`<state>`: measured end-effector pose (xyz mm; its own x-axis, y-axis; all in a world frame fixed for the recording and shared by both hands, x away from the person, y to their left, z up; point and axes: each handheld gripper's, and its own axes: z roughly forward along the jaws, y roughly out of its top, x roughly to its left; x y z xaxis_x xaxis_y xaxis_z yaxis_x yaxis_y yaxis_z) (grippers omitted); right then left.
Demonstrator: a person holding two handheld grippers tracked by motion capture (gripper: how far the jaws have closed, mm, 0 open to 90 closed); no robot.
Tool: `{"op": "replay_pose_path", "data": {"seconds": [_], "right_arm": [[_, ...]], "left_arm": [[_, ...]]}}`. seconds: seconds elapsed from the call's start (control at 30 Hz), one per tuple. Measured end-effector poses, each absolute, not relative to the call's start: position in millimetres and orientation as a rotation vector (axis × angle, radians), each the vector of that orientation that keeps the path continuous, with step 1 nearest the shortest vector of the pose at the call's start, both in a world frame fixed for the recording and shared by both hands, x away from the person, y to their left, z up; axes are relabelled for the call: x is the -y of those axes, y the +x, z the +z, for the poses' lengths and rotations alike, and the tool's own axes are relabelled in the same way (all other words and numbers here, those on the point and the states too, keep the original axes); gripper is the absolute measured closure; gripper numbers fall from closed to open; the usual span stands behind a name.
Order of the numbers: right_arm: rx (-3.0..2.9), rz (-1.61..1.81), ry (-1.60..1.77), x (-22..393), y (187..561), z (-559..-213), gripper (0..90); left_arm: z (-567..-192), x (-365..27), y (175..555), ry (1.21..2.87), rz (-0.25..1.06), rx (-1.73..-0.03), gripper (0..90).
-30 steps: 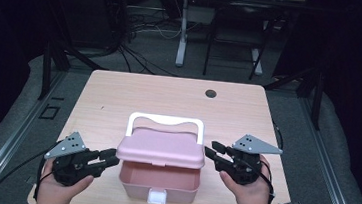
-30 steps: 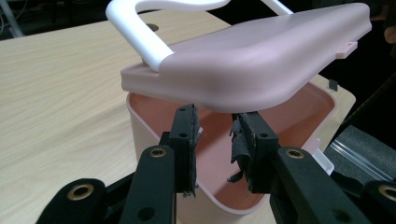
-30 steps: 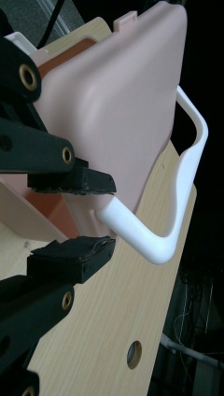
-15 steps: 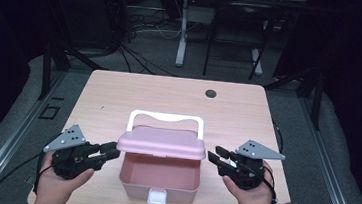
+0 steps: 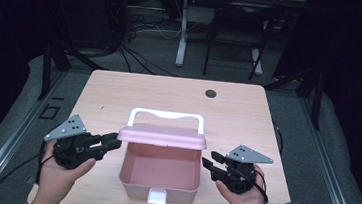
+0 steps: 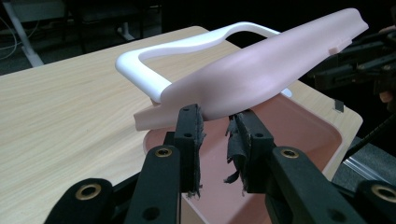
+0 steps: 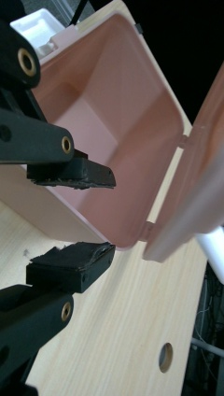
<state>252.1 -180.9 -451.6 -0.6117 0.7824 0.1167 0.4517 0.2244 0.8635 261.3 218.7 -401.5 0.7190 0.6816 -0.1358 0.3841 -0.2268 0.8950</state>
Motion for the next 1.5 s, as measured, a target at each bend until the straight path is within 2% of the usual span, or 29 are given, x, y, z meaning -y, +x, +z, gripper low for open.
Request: {"op": "replay_pose_path", "data": {"seconds": [0.87,1.5], "right_arm": [[-2.248,1.267,1.161,163.2,254.4,-485.1,57.3],[-2.25,1.265,1.152,161.7,254.0,-486.5,58.6]], "left_arm": [[-400.7,-215.0,287.8,1.84,0.354,-0.85,73.4],[-401.6,-213.1,305.9,1.815,0.357,-0.877,74.5]]}}
